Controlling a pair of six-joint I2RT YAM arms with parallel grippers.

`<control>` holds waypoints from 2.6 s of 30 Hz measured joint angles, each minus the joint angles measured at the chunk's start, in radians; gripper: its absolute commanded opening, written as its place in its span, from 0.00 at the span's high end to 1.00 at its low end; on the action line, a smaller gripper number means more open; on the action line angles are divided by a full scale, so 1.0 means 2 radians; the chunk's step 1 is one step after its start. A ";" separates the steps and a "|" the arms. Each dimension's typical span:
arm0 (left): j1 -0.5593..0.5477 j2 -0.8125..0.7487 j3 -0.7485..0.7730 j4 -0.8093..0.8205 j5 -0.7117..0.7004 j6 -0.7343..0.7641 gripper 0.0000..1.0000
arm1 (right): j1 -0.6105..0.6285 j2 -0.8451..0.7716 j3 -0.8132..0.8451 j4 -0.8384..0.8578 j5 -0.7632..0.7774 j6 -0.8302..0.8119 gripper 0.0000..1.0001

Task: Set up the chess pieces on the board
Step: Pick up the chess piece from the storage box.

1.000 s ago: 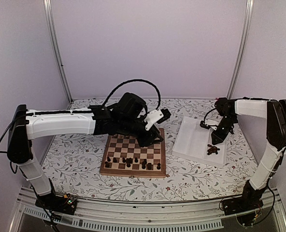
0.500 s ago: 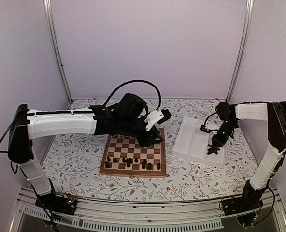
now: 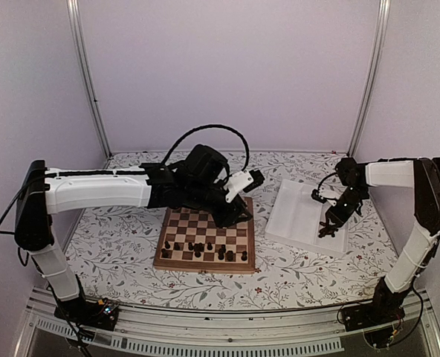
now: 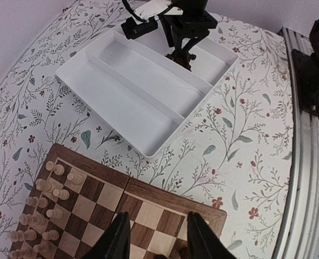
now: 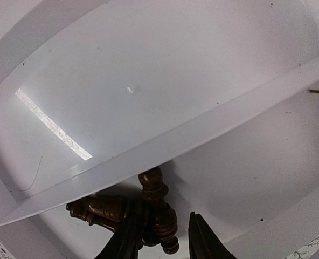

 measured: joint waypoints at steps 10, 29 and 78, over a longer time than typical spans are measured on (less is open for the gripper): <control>0.000 0.000 0.002 -0.001 0.004 -0.001 0.61 | -0.021 0.023 0.017 -0.016 -0.050 0.029 0.87; 0.000 0.006 0.006 -0.003 0.011 -0.002 0.61 | -0.016 0.026 0.002 0.039 0.043 0.065 0.97; -0.002 0.373 0.316 0.282 0.222 -0.393 0.65 | 0.029 -0.224 -0.051 -0.034 -0.232 -0.064 0.98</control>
